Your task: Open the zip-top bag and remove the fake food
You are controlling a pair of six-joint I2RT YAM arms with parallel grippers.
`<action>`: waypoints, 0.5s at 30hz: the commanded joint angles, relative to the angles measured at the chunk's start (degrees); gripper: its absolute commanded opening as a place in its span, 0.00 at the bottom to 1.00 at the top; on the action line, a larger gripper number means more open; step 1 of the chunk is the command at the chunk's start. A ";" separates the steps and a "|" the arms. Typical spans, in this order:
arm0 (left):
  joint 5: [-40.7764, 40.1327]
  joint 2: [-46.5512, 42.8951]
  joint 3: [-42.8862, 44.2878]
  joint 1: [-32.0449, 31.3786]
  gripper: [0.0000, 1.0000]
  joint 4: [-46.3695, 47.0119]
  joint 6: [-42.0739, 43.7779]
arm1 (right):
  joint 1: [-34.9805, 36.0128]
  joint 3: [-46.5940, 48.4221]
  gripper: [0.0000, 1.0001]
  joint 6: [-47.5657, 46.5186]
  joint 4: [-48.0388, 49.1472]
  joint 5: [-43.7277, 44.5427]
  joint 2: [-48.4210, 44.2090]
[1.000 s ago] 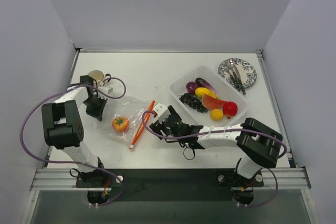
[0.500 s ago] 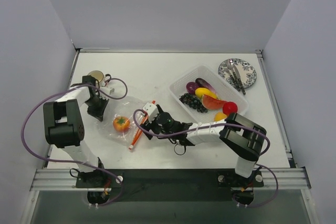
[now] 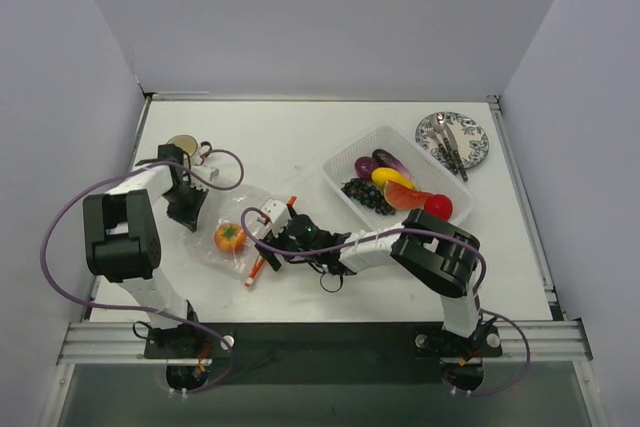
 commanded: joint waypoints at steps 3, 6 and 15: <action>0.50 0.56 2.38 -1.21 0.00 0.72 -1.28 | 0.63 3.94 0.81 1.82 4.93 -4.52 0.37; 1.46 -0.49 3.00 -2.26 0.00 0.02 -2.07 | 1.33 5.61 0.84 1.38 5.98 -5.22 1.07; 5.42 -1.90 4.50 -4.81 0.00 -4.29 -2.95 | 2.82 10.01 0.93 0.50 5.99 -6.19 6.16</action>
